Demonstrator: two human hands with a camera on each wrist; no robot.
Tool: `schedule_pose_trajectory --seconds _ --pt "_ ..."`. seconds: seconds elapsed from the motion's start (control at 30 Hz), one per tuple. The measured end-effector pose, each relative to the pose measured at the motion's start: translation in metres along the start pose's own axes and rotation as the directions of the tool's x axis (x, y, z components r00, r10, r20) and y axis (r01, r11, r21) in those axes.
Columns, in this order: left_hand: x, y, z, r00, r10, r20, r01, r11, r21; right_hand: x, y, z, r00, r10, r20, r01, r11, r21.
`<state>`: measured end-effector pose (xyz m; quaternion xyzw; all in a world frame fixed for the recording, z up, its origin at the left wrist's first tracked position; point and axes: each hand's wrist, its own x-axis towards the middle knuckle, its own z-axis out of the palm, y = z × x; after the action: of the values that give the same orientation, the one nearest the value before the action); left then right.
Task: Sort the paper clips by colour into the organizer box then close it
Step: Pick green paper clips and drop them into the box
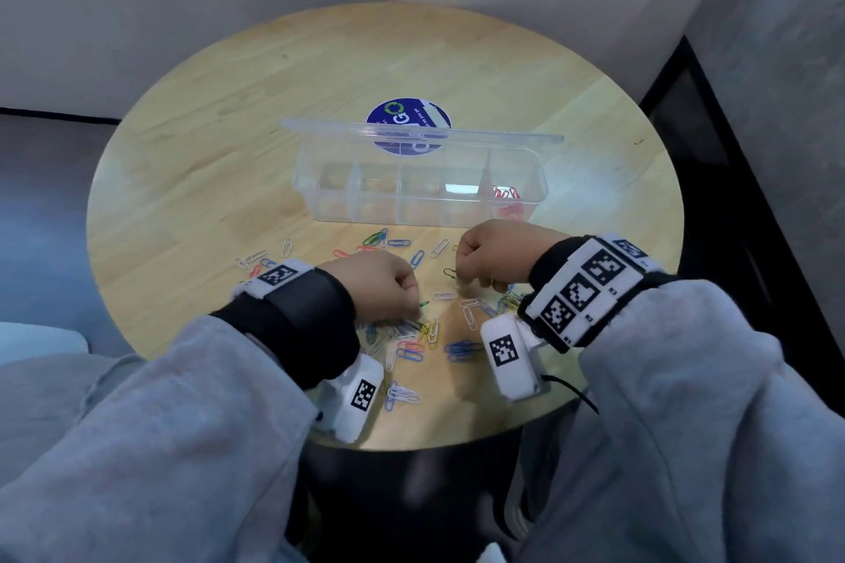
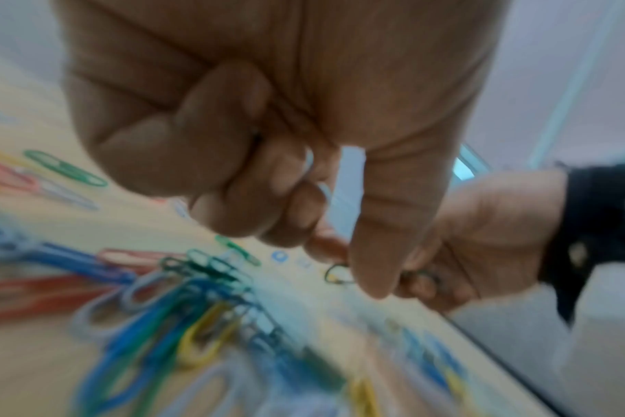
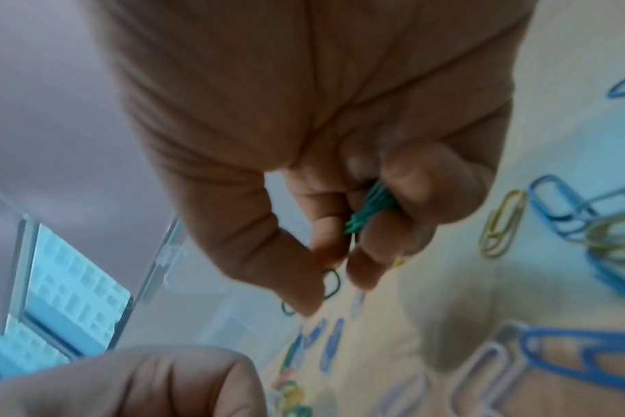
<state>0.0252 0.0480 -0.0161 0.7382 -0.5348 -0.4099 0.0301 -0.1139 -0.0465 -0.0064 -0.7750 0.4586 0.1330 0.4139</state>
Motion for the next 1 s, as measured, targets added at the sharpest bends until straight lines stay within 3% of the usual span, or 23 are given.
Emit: schedule_pose_trajectory --seconds 0.07,0.17,0.27,0.47,0.67,0.87,1.0 --pt "0.000 -0.002 -0.006 1.000 0.016 0.002 -0.014 0.955 -0.296 -0.004 0.001 -0.005 1.000 -0.025 0.018 0.023 0.994 0.110" --pt "0.000 -0.002 -0.013 0.998 -0.014 -0.054 -0.027 0.721 -0.693 -0.007 0.003 -0.011 0.997 -0.069 0.024 0.059 0.953 0.298" --pt "0.001 -0.003 -0.019 0.996 -0.028 -0.086 -0.060 0.507 -0.860 -0.008 0.002 -0.017 0.992 -0.123 0.017 0.097 0.860 0.501" --pt "-0.003 0.005 -0.026 0.996 -0.068 -0.056 -0.030 0.334 -0.942 -0.012 0.002 -0.028 0.990 -0.134 -0.034 0.116 0.669 0.734" --pt "0.001 0.014 -0.047 0.994 -0.091 -0.066 -0.044 0.232 -0.972 -0.010 0.003 -0.037 0.992 -0.045 -0.120 0.128 0.363 0.923" --pt "0.016 0.040 -0.060 0.997 -0.048 -0.059 -0.054 0.113 -0.992 0.000 0.010 -0.045 0.987 0.032 -0.155 0.149 0.130 0.980" --pt "0.029 0.056 -0.063 0.997 -0.042 -0.070 -0.065 0.113 -0.992 0.007 0.010 -0.052 0.984 0.021 -0.175 0.174 0.042 0.984"
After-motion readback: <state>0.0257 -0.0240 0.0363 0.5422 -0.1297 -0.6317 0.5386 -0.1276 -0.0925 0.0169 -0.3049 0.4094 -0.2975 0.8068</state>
